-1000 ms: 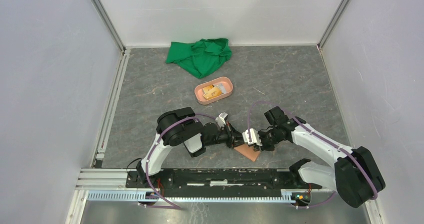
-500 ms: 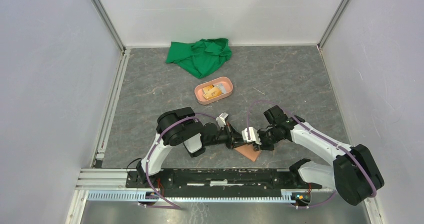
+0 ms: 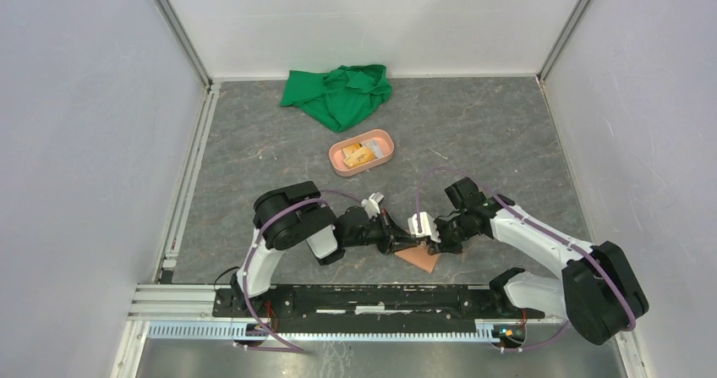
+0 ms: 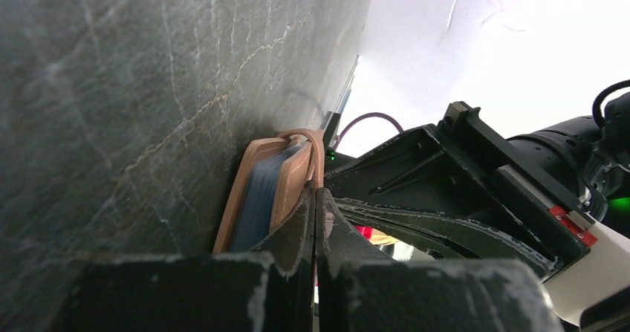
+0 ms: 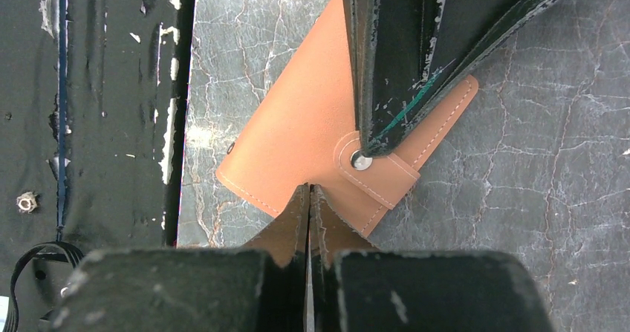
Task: Put the credit cards into the card holder
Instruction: Close the card holder at the center of the board.
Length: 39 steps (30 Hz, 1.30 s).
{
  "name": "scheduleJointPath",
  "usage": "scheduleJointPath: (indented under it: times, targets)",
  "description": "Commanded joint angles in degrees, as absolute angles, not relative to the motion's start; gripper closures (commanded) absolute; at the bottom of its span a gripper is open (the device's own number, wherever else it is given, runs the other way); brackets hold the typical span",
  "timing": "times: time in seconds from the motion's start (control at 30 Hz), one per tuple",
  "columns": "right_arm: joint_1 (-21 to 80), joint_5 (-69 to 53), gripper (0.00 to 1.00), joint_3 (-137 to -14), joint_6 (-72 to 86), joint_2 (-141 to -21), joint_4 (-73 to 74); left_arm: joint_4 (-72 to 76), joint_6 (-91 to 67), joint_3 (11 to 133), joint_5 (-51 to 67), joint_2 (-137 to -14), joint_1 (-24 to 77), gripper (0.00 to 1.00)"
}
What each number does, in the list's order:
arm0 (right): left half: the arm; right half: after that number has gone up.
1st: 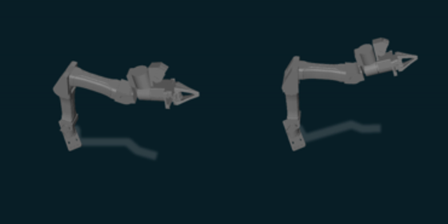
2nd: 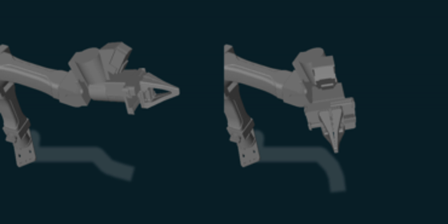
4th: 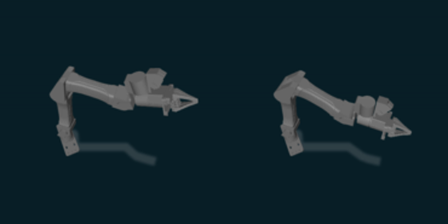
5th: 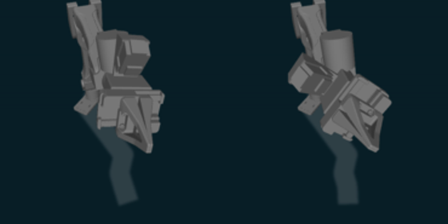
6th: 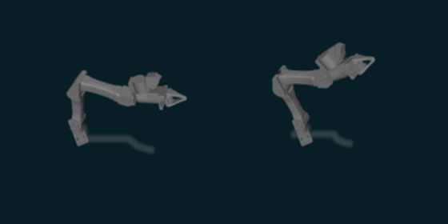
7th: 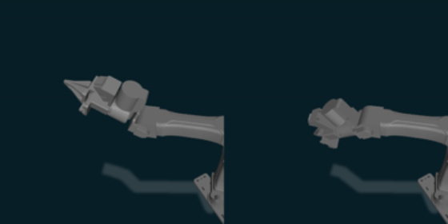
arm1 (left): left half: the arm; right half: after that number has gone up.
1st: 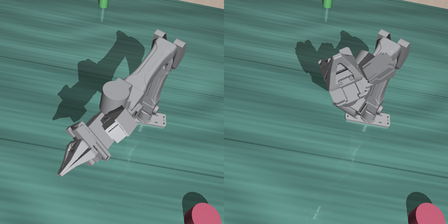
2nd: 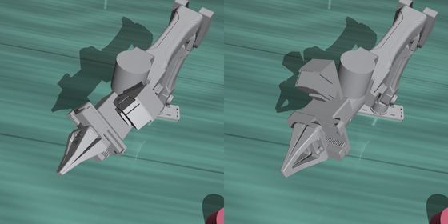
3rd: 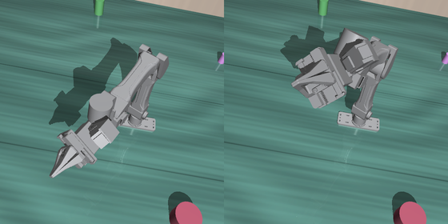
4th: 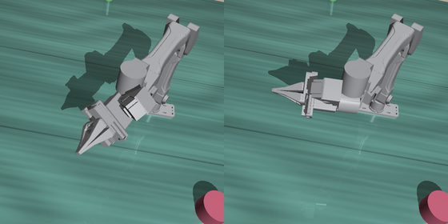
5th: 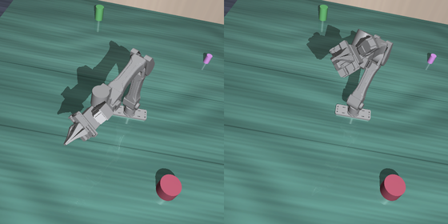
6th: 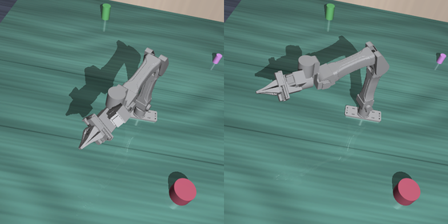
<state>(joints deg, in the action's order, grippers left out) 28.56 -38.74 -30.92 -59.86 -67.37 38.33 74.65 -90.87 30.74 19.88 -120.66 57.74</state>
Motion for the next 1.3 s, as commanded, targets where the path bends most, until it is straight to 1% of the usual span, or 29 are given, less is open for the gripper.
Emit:
scheduleJointPath:
  times: [0.0, 0.53, 0.7, 0.9, 1.27]
  targets:
    - [28.62, -31.03, 1.0, -30.15, -60.16, -69.04, 35.76, 67.14, -86.41, 29.68, 21.85, -119.14, 58.45, 0.98]
    - [28.6, -30.86, 1.0, -30.15, -59.64, -69.11, 35.67, 64.7, -85.26, 29.87, 19.94, -120.42, 57.04, 0.98]
    - [28.6, -30.85, 1.0, -30.2, -59.6, -69.36, 35.62, 66.03, -85.84, 28.82, 19.28, -120.15, 56.45, 0.98]
    - [28.63, -30.76, 1.0, -30.23, -59.5, -69.52, 35.59, 66.98, -85.98, 30.8, 20.18, -119.8, 56.37, 0.98]
    - [28.64, -30.76, 1.0, -30.15, -59.5, -69.52, 35.62, 79.04, -94.62, 28.14, 18.95, -125.75, 55.77, 0.98]
